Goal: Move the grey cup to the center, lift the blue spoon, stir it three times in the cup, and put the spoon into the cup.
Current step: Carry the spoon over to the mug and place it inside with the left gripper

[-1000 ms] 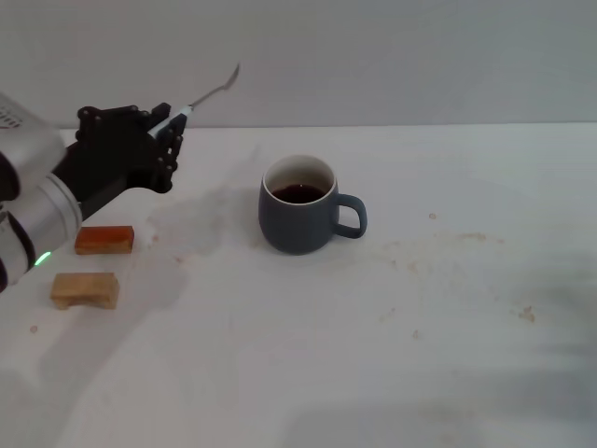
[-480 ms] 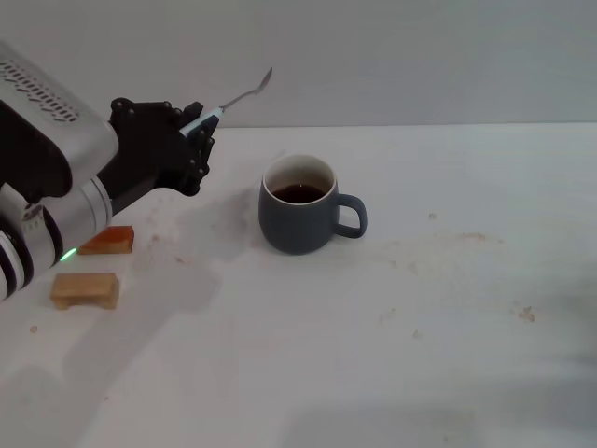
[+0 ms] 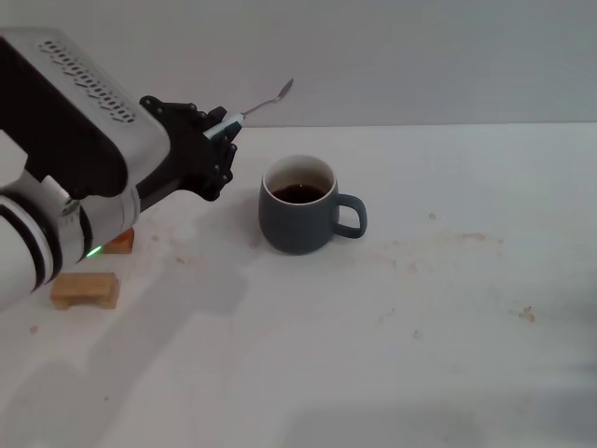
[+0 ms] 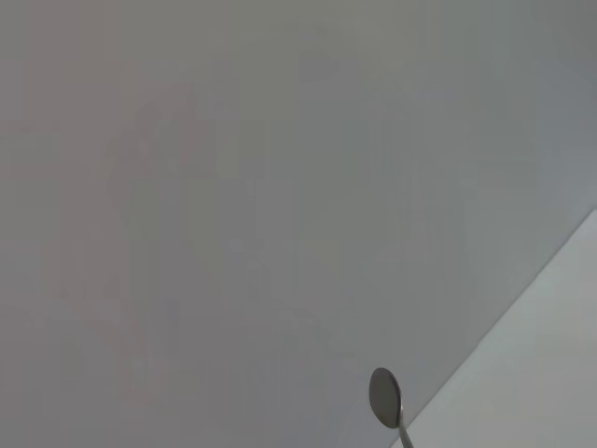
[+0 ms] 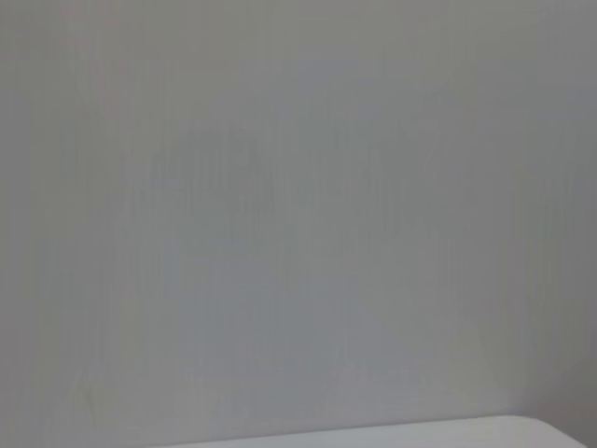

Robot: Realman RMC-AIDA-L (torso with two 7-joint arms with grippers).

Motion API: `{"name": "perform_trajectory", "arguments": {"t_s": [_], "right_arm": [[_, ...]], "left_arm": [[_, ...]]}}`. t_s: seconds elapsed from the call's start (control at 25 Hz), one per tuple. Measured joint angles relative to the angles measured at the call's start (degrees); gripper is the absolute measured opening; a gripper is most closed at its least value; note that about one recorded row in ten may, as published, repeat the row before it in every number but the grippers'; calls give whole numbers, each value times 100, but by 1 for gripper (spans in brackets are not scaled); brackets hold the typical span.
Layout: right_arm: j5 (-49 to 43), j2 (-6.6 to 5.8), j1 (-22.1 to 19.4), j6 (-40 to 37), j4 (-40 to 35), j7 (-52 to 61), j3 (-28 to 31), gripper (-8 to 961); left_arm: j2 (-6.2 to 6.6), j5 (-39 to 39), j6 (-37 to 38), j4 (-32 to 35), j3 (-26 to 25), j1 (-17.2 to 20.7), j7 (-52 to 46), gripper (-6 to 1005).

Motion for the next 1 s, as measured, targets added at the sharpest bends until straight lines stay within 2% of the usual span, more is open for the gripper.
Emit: {"name": "perform_trajectory", "arguments": {"t_s": [0.04, 0.28, 0.36, 0.4, 0.48, 0.56, 0.6, 0.64, 0.68, 0.72, 0.8, 1.0], "right_arm": [[0, 0, 0, 0, 0, 0, 0, -2], [6, 7, -26, 31, -22, 0, -1, -2], [6, 8, -28, 32, -22, 0, -3, -2], [6, 8, -35, 33, -26, 0, -6, -2], [7, 8, -40, 34, -28, 0, -6, -2], [7, 8, -51, 36, -31, 0, -4, -2], [7, 8, -62, 41, -31, 0, 0, -2], [7, 8, -62, 41, -31, 0, 0, -2], [7, 8, -66, 44, -31, 0, 0, -2], [7, 8, -68, 46, -31, 0, 0, -2], [7, 8, -72, 49, -37, 0, 0, -2], [7, 8, -71, 51, -49, 1, 0, -2]], "left_arm": [[0, 0, 0, 0, 0, 0, 0, 140], [-268, -105, -416, -102, -182, -45, 541, 140], [-332, -295, -526, -113, -270, -67, 784, 140], [-406, -665, -645, -120, -417, -93, 1147, 140], [-436, -794, -693, -121, -473, -96, 1297, 140], [-557, -1030, -838, -126, -621, -93, 1640, 140], [-753, -1094, -1087, -159, -777, -69, 1981, 139], [-753, -1094, -1087, -159, -777, -69, 1981, 139], [-830, -1096, -1202, -179, -841, -58, 2111, 139], [-973, -1105, -1373, -224, -953, -43, 2299, 139], [-1116, -1285, -1689, -306, -1130, -41, 2627, 139], [-1110, -1490, -2011, -478, -1207, -85, 2771, 139]]}}
